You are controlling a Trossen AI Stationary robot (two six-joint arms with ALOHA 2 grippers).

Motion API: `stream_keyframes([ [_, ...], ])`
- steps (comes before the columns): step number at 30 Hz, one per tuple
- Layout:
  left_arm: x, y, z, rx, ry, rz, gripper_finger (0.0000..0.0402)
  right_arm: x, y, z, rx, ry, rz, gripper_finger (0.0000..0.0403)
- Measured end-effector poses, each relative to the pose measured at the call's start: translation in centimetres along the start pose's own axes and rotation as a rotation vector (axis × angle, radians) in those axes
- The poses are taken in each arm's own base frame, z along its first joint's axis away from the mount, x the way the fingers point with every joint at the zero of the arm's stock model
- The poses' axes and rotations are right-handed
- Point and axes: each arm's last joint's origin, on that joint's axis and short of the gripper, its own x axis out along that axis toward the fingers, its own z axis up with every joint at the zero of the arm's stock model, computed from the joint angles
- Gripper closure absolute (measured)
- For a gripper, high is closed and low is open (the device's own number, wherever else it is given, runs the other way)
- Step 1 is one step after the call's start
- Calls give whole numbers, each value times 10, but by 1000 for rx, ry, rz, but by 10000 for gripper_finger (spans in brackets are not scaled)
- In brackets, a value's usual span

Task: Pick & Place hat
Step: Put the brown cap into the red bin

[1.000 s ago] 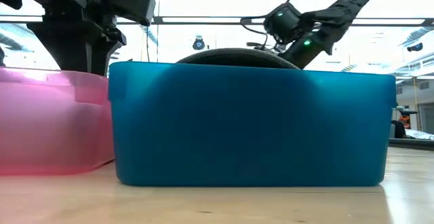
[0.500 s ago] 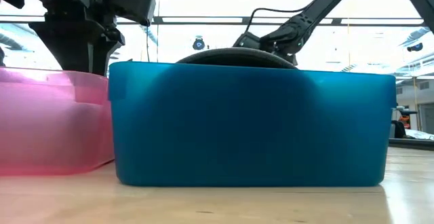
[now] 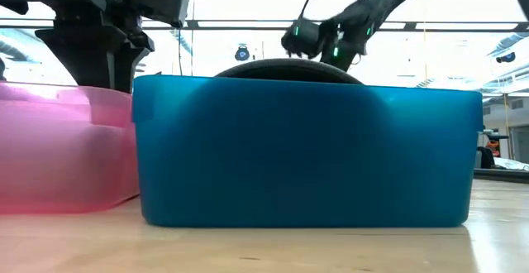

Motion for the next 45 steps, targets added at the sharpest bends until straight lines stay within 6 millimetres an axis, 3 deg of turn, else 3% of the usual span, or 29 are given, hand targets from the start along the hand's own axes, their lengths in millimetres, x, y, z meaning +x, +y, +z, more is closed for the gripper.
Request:
stream_keyframes([
  [8,-2,2,1,15,-38,48,207,-114,39,20,-4,-327,41,398],
  [12,-12,5,0,19,-116,91,207,-170,53,15,42,-506,154,398],
  [17,-35,5,-5,35,-300,176,207,-217,67,-4,137,-707,283,398],
  [21,-56,-3,-7,82,-497,225,207,-229,79,-19,175,-858,366,398],
  [26,-76,-22,-13,230,-696,325,207,-238,82,-19,247,-951,455,398],
  [32,-90,-39,-28,406,-799,515,207,-238,86,-19,286,-952,587,393],
  [39,-105,-51,-43,410,-911,735,207,-244,91,-21,241,-957,728,399],
  [45,-121,-63,-44,414,-946,865,207,-236,97,-27,187,-834,827,399],
])
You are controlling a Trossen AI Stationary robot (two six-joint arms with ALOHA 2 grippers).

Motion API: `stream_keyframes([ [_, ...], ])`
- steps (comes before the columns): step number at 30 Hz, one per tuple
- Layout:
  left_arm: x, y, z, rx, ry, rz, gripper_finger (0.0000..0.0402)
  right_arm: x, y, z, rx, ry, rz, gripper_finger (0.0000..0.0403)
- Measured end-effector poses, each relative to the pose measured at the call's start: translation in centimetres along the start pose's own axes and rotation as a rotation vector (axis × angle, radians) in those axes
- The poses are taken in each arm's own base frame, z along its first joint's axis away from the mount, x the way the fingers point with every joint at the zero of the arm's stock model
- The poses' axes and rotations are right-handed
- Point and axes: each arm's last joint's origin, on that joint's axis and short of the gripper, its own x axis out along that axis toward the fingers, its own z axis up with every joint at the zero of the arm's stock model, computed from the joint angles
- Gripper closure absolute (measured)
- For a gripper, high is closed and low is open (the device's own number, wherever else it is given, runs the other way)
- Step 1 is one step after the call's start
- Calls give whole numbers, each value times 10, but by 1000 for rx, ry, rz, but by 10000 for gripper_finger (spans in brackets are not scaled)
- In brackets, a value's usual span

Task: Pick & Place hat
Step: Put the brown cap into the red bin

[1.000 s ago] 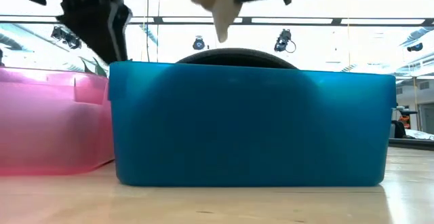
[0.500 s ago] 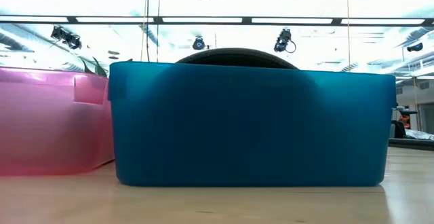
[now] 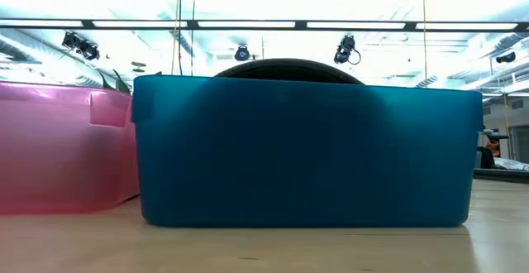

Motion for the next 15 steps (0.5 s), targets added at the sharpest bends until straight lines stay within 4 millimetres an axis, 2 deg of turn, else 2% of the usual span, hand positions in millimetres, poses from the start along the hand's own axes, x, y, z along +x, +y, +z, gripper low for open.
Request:
stream_keyframes([
  [7,-7,2,5,81,-13,5,207,0,-4,-14,57,165,49,399],
  [15,2,2,4,84,12,19,207,0,-3,-21,96,242,81,399],
])
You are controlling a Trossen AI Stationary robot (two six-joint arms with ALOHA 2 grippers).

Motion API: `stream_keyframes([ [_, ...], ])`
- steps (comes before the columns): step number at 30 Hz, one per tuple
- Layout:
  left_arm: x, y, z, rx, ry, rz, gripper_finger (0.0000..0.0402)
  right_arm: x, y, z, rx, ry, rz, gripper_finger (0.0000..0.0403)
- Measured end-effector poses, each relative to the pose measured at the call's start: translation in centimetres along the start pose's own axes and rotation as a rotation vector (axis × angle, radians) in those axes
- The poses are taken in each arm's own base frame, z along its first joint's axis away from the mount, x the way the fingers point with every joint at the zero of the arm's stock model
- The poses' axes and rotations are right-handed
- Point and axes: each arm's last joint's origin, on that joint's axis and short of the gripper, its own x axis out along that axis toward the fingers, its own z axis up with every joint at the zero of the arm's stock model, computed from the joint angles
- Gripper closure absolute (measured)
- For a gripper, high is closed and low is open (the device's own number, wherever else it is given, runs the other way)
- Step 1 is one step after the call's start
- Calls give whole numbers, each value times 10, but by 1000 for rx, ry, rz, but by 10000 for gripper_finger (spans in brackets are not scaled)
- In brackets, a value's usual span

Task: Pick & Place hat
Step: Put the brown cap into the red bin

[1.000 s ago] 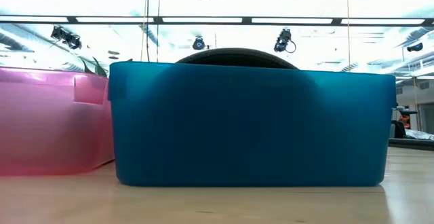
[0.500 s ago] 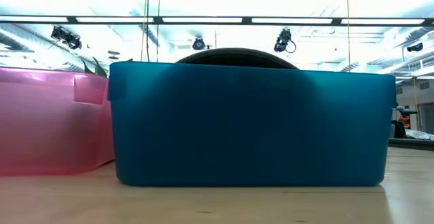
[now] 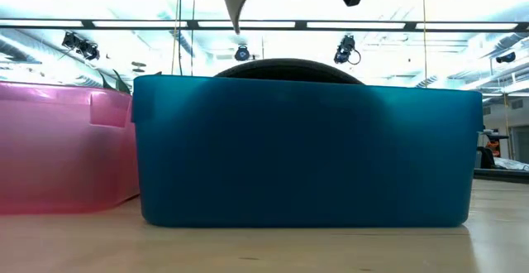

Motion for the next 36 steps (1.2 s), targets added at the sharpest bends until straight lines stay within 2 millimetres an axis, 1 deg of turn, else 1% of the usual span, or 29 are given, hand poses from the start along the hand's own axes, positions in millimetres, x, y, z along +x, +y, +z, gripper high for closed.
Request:
stream_keyframes([
  [4,5,0,0,-24,12,1,207,0,0,-3,-2,34,9,399],
  [10,22,-4,0,-75,-21,-139,207,0,4,-5,-11,42,38,399],
  [14,37,-4,-2,-140,6,-158,207,-1,10,-7,-37,57,81,399],
  [17,45,-3,-3,-172,24,-159,207,-1,13,-8,-59,62,106,399],
  [22,55,-6,-4,-226,5,-263,207,-1,15,-4,-65,25,119,399],
  [27,59,-7,-3,-263,-27,-367,207,-1,14,-4,-73,6,75,399],
  [36,60,-7,-3,-268,-16,-339,207,-1,14,-3,-75,1,67,397],
])
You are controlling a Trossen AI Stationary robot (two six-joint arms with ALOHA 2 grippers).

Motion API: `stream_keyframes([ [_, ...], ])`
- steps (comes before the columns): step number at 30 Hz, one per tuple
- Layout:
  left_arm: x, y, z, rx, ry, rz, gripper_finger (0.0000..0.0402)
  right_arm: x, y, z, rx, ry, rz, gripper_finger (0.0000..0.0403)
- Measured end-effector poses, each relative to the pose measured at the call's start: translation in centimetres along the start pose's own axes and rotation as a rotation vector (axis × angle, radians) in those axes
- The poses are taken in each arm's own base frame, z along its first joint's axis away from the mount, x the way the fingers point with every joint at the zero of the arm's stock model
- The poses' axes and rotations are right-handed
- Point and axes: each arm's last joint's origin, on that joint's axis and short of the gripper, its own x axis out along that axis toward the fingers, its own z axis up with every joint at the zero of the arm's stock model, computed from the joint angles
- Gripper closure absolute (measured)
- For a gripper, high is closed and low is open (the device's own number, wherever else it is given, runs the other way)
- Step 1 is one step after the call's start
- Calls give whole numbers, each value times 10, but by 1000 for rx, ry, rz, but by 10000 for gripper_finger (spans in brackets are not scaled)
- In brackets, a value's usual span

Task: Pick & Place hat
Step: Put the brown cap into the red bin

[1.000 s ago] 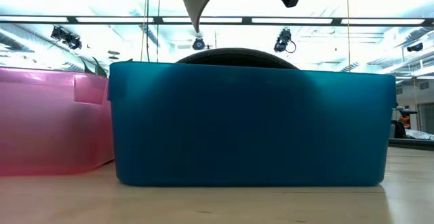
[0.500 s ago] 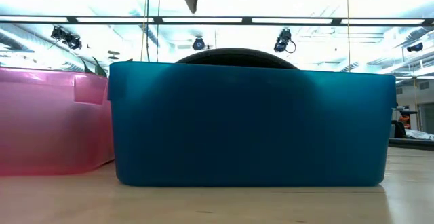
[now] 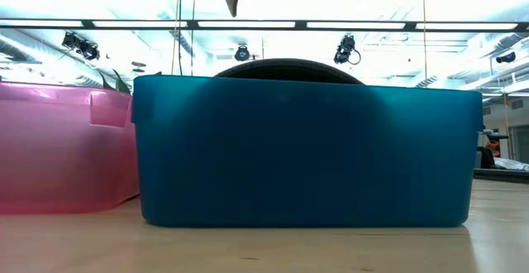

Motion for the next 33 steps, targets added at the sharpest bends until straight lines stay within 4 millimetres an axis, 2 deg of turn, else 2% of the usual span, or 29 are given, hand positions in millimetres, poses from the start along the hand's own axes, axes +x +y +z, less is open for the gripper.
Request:
stream_keyframes([
  [3,0,0,0,-15,3,15,214,0,0,0,1,0,-1,397],
  [6,0,1,0,-32,4,22,241,0,0,0,2,0,-1,396],
  [8,0,1,0,-32,4,24,274,0,0,0,2,3,-1,396],
  [12,-1,0,0,-32,-1,1,372,0,0,-1,3,14,3,396],
  [13,-1,-1,0,-32,-4,-8,385,0,0,-1,2,15,4,395],
  [20,-4,-3,0,-17,-11,-27,396,0,0,0,-67,-2,0,373],
  [27,-11,-8,0,11,-19,-46,398,0,0,3,-105,-28,-15,325],
  [33,-18,-12,0,-1,-29,-60,398,0,-6,6,-137,-60,-102,277],
])
